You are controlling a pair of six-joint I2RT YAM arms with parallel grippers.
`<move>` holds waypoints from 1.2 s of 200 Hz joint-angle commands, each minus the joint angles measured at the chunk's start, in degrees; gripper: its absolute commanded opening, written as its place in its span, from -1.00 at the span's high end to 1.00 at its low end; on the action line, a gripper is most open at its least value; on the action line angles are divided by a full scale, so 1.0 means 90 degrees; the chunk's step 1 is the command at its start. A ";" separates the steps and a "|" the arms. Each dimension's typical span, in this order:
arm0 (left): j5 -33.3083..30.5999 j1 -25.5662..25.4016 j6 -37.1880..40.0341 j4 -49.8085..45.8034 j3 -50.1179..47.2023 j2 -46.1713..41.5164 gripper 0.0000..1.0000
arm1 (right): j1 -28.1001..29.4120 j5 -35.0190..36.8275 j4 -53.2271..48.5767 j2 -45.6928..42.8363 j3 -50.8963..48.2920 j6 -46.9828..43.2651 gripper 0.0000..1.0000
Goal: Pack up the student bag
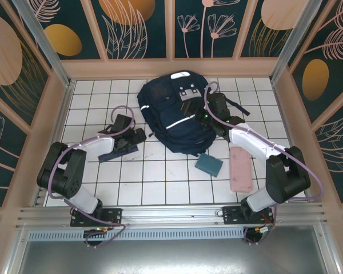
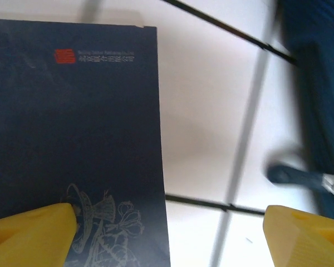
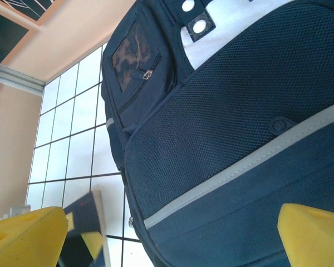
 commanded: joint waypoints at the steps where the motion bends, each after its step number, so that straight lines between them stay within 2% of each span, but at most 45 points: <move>1: 0.0657 -0.0429 -0.0329 -0.0622 -0.0251 0.0101 -0.76 | 0.0155 -0.0169 -0.0098 0.0276 0.0384 -0.0252 -0.92; 20: 0.0359 -0.0435 -0.0216 -0.1114 -0.0527 -0.0438 -0.83 | 0.0365 -0.0226 -0.0217 0.0592 0.0696 -0.0482 -0.90; 38: -0.0326 -0.0383 -0.0111 -0.1770 -0.0717 -0.1043 -0.95 | 0.0622 -0.0337 -0.0322 0.0947 0.1013 -0.0699 -0.87; 86: -0.0197 0.0346 -0.0139 -0.2028 -0.1063 -0.2024 -0.94 | 0.1266 -0.0804 -0.0653 0.2270 0.2222 -0.1227 -0.74; 142: -0.0673 0.1616 -0.0477 -0.2099 -0.1295 -0.2852 -0.93 | 0.2332 -0.1099 -0.1769 0.4328 0.4595 -0.2068 -0.24; 175: -0.0191 0.2333 -0.0589 -0.1734 -0.1684 -0.3108 -0.87 | 0.2710 -0.1400 -0.2320 0.5303 0.5755 -0.2214 0.33; 180: -0.0092 0.2426 -0.0616 -0.1679 -0.1744 -0.3146 -0.85 | 0.2742 -0.1448 -0.2352 0.5382 0.5831 -0.2246 0.36; 205: 0.0212 0.2706 -0.0624 -0.1505 -0.1924 -0.3146 -0.73 | 0.2948 -0.1564 -0.2566 0.5773 0.6323 -0.2382 0.33; 240: 0.0524 0.2769 -0.0639 -0.1223 -0.2042 -0.3009 -0.51 | 0.3035 -0.1090 -0.3028 0.6246 0.6863 -0.2411 0.31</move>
